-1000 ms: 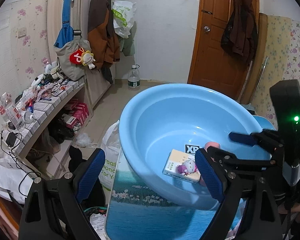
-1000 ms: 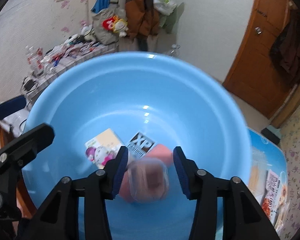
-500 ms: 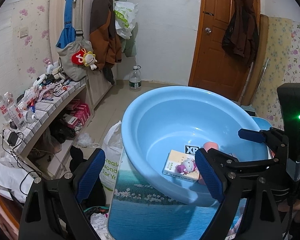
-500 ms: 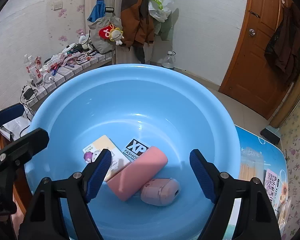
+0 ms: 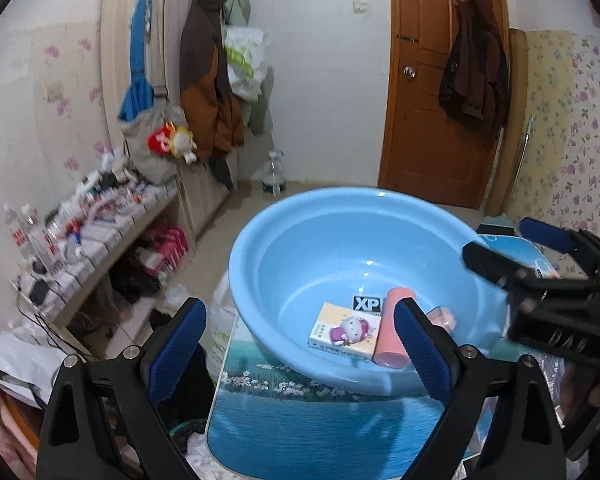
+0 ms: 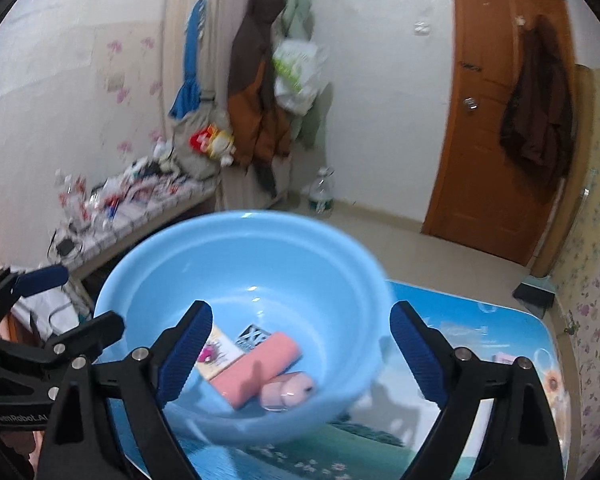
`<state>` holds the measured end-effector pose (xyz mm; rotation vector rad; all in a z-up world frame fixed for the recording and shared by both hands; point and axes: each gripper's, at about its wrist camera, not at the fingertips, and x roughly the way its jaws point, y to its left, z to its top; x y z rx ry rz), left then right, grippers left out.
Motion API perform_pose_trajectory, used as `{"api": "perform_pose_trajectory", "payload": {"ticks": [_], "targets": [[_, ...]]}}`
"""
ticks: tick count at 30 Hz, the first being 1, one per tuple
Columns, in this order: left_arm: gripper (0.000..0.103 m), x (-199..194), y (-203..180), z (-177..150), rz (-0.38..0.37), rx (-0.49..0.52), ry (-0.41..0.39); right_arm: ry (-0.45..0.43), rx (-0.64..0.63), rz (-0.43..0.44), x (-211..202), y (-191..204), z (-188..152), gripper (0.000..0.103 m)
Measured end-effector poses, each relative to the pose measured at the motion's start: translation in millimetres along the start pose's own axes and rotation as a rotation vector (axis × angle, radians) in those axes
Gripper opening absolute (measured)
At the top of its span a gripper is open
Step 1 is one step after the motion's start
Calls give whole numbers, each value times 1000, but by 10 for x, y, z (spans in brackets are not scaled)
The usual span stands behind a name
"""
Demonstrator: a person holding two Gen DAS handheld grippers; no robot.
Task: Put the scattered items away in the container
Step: 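Withdraw both grippers from the basin back toward the table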
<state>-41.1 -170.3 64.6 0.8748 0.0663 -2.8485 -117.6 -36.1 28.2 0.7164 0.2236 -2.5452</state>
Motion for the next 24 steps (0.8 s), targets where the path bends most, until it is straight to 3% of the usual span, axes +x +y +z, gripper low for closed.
{"api": "perform_pose_trajectory", "payload": {"ticks": [5, 11, 16, 24], "targets": [[103, -262, -241, -56, -17, 49, -78, -59, 104, -31, -510, -323, -19, 99], [103, -424, -495, -146, -68, 70, -67, -125, 185, -67, -1062, -594, -116, 103], [103, -577, -634, -167, -79, 64, -84, -181, 156, -99, -1519, -669, -170, 103], [103, -775, -734, -167, -118, 9, -114, -245, 112, -122, -1920, -634, -307, 103]]}}
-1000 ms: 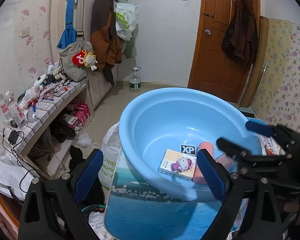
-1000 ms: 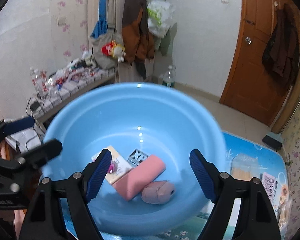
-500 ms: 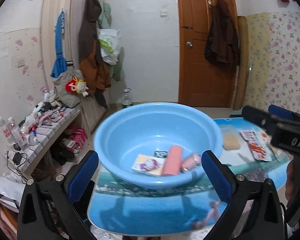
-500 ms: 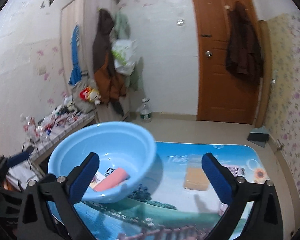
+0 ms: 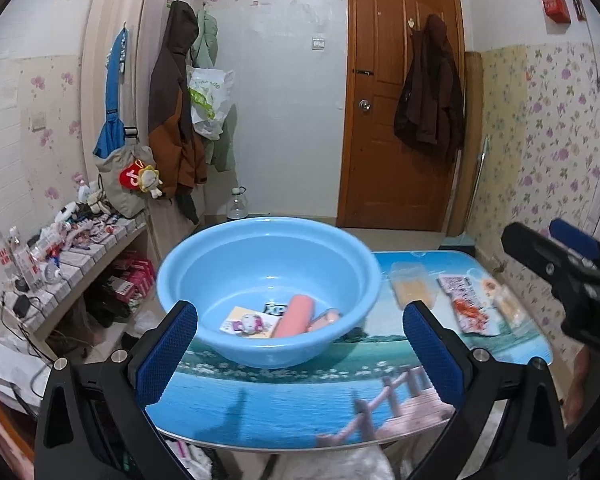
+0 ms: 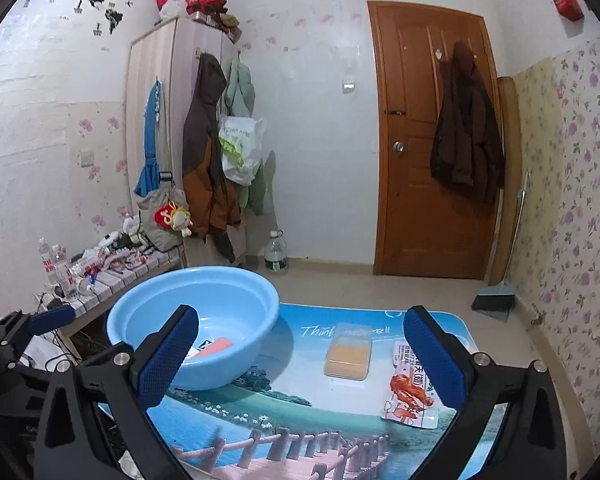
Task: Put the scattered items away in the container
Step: 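Withdraw both grippers from the basin back toward the table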
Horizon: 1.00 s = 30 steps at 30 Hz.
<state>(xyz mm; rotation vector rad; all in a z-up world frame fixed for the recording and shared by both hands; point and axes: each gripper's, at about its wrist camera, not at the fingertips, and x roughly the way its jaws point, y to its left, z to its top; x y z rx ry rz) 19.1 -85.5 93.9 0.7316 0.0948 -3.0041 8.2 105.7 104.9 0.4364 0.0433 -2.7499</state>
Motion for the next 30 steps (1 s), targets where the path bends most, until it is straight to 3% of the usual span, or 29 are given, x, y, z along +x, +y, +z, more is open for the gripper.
{"api": "perform_pose_trajectory", "payload": {"ticks": [8, 15, 19, 25, 30], "targets": [[103, -71, -294, -9, -32, 46, -13, -56, 21, -1, -258, -80, -71, 103], [103, -79, -429, -21, -40, 63, -5, -6, 48, 32, -261, -203, -162, 103], [103, -64, -441, -32, -32, 59, 0, 3, 136, 39, -264, -384, -238, 103], [103, -34, -501, -54, -33, 54, 17, -31, 153, -19, -291, -522, -251, 103], [103, -33, -571, -45, -31, 69, 11, 1, 133, -41, -256, -568, -277, 103]]}}
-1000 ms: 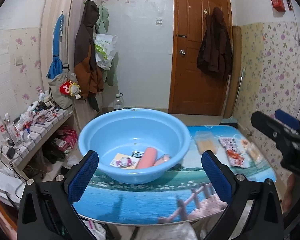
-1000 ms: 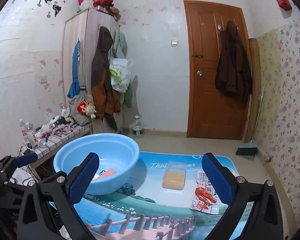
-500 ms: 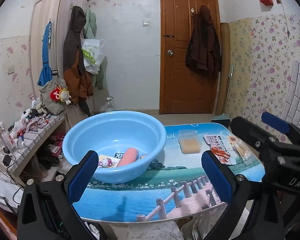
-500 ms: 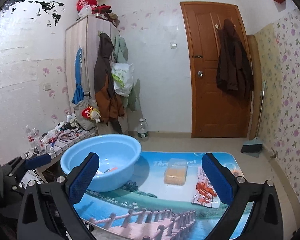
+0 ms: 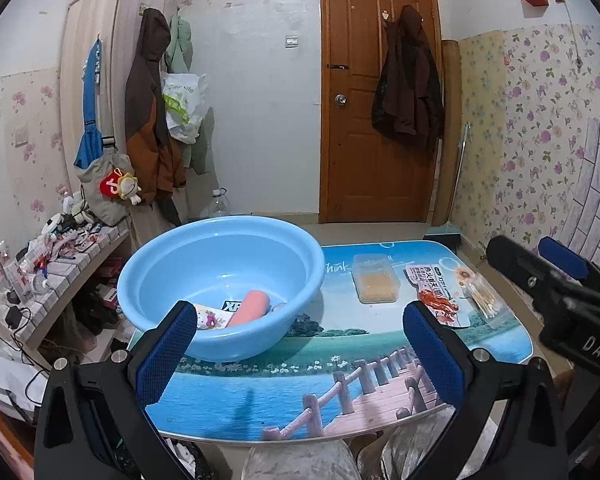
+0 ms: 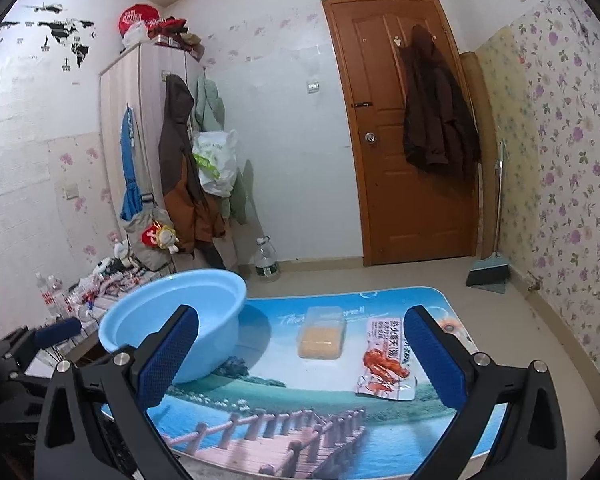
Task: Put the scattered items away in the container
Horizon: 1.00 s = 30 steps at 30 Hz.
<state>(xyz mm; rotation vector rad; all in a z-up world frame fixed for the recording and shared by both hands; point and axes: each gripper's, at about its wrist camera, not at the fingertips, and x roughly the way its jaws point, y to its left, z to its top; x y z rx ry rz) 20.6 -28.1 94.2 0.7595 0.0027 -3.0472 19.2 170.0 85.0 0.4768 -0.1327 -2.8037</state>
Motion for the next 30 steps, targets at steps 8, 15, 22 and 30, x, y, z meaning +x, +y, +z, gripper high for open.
{"api": "perform_pose_trajectory", "payload": {"ticks": [8, 15, 22, 30], "targets": [[103, 3, -61, 25, 12, -6, -1, 9, 26, -73, -20, -157, -36, 103], [103, 34, -174, 35, 0, 1, 9, -36, -12, -119, -133, -211, -36, 103], [103, 32, -327, 54, -23, 24, 6, -66, -53, -111, -219, -229, -71, 103], [103, 56, -363, 77, -30, 23, 12, -77, -51, -111, -281, -261, -76, 103]]}}
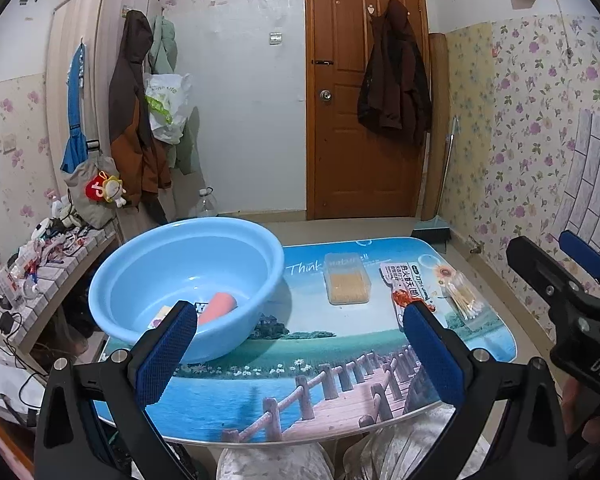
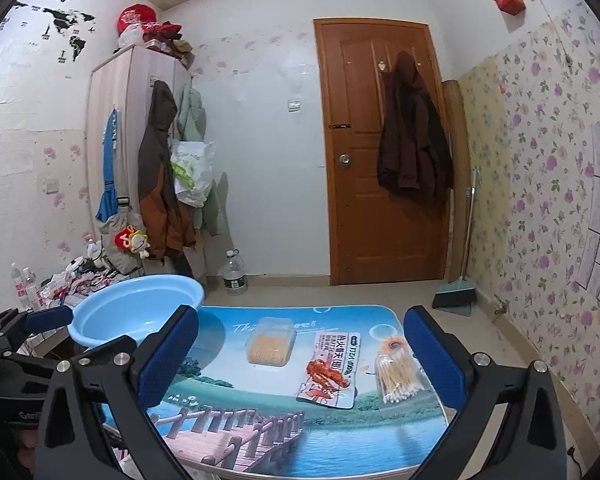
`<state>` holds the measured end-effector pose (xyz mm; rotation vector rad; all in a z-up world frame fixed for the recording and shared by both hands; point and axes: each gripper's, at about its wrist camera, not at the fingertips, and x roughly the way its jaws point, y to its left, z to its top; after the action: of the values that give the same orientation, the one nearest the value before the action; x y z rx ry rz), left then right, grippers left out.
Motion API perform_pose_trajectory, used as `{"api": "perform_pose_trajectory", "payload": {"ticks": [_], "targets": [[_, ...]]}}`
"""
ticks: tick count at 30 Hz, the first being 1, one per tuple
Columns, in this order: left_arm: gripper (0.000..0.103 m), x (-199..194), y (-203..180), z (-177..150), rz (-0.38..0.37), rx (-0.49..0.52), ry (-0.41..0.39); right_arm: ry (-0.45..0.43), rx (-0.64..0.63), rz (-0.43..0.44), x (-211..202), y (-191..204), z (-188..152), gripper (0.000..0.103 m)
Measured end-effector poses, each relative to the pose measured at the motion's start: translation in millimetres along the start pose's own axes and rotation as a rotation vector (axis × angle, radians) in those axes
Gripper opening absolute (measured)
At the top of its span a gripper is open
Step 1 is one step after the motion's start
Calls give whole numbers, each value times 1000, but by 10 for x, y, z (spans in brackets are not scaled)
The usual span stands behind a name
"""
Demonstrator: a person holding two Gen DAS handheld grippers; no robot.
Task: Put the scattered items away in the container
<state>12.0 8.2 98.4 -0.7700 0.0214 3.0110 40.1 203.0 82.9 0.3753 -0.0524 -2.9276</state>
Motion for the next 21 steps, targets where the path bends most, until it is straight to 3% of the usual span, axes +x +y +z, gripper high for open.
{"api": "perform_pose_trajectory", "payload": {"ticks": [10, 21], "targets": [[103, 34, 77, -17, 8, -33, 10, 19, 82, -35, -4, -183, -2, 103], [103, 40, 101, -70, 7, -33, 16, 41, 72, -37, 54, -119, -36, 103]]}}
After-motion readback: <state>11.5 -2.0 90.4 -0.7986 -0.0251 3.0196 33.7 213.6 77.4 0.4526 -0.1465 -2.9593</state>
